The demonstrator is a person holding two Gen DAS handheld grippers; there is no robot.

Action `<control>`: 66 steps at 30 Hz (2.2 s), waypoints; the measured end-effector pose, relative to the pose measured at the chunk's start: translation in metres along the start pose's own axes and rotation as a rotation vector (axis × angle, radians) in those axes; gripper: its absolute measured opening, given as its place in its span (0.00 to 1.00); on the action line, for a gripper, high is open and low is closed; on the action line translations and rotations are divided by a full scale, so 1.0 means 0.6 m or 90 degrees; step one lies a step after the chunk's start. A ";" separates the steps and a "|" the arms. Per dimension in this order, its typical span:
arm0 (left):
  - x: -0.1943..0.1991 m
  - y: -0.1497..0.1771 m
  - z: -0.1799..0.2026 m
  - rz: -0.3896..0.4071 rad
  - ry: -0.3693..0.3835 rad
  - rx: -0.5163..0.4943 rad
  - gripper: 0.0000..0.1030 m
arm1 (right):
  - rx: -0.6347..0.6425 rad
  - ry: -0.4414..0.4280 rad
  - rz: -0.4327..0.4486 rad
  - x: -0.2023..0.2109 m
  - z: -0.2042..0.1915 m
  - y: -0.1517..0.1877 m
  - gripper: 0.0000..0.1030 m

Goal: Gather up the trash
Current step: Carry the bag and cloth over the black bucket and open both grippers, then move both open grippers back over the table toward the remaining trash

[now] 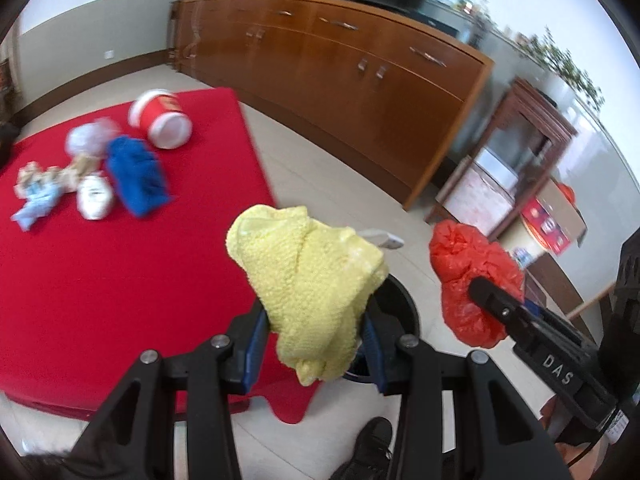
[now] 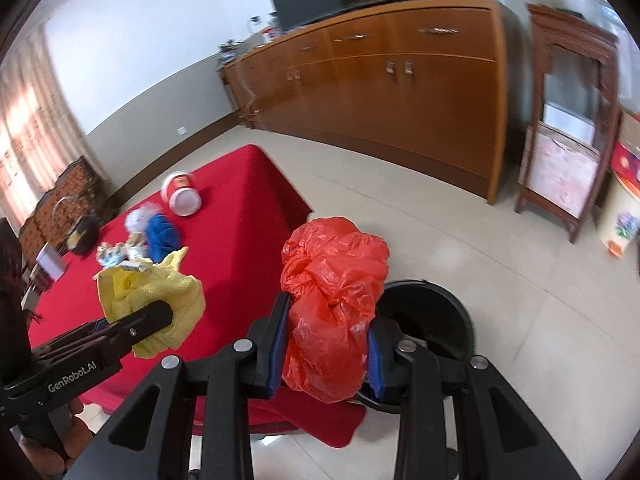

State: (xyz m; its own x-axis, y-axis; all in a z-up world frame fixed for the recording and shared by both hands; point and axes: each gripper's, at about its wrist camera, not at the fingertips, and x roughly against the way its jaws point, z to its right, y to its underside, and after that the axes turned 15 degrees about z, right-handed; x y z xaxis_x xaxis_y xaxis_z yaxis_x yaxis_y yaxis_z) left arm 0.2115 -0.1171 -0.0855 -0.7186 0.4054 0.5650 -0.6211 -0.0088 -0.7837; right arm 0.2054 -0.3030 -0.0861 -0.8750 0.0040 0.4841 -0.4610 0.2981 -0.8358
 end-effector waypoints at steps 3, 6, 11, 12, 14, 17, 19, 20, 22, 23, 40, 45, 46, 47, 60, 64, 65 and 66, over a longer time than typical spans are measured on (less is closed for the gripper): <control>-0.029 0.010 0.038 -0.020 0.016 -0.014 0.42 | -0.017 0.023 -0.008 0.000 0.046 0.009 0.34; -0.060 0.020 0.066 -0.043 0.028 -0.022 0.42 | -0.031 0.038 -0.023 -0.010 0.081 0.018 0.34; -0.113 0.036 0.095 -0.080 0.025 -0.037 0.42 | -0.049 0.051 -0.051 -0.040 0.129 0.029 0.34; -0.126 0.038 0.100 -0.088 0.026 -0.038 0.42 | -0.051 0.052 -0.058 -0.048 0.138 0.031 0.34; -0.144 0.041 0.110 -0.097 0.024 -0.046 0.42 | -0.058 0.053 -0.071 -0.062 0.153 0.035 0.34; -0.166 0.044 0.121 -0.107 0.023 -0.054 0.43 | -0.066 0.054 -0.091 -0.089 0.168 0.039 0.34; -0.179 0.045 0.125 -0.115 0.020 -0.061 0.43 | -0.068 0.059 -0.101 -0.103 0.176 0.041 0.34; -0.183 0.046 0.125 -0.118 0.019 -0.064 0.44 | -0.070 0.060 -0.105 -0.110 0.179 0.041 0.34; -0.191 0.047 0.125 -0.125 0.018 -0.069 0.47 | -0.076 0.059 -0.113 -0.121 0.185 0.043 0.35; -0.195 0.047 0.126 -0.129 0.015 -0.070 0.48 | -0.078 0.061 -0.117 -0.124 0.185 0.043 0.35; -0.118 -0.007 0.100 -0.067 0.002 -0.079 0.58 | -0.076 0.065 -0.069 -0.092 0.153 0.005 0.59; -0.059 -0.039 0.087 -0.022 -0.006 -0.073 0.58 | -0.054 0.050 -0.046 -0.047 0.114 -0.019 0.59; -0.049 -0.044 0.082 -0.015 -0.009 -0.071 0.58 | -0.049 0.045 -0.042 -0.039 0.105 -0.022 0.59; -0.039 -0.047 0.076 -0.007 -0.016 -0.070 0.60 | -0.046 0.040 -0.036 -0.030 0.096 -0.026 0.59; 0.096 -0.068 -0.065 0.071 -0.142 -0.014 0.68 | 0.028 -0.041 0.011 0.035 -0.064 -0.047 0.71; 0.131 -0.062 -0.108 0.087 -0.175 0.009 0.69 | 0.047 -0.067 0.015 0.041 -0.114 -0.046 0.72; 0.141 -0.062 -0.122 0.092 -0.186 0.015 0.69 | 0.052 -0.073 0.015 0.040 -0.123 -0.046 0.72; 0.149 -0.061 -0.133 0.097 -0.197 0.018 0.70 | 0.056 -0.079 0.015 0.040 -0.135 -0.046 0.72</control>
State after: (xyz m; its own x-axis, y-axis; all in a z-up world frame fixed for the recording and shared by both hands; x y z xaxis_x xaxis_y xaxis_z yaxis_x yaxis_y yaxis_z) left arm 0.1947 -0.0075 -0.0269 -0.8617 0.1011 0.4973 -0.5050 -0.0750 -0.8598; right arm 0.2089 -0.2339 -0.0303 -0.8946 -0.1104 0.4330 -0.4469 0.2139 -0.8687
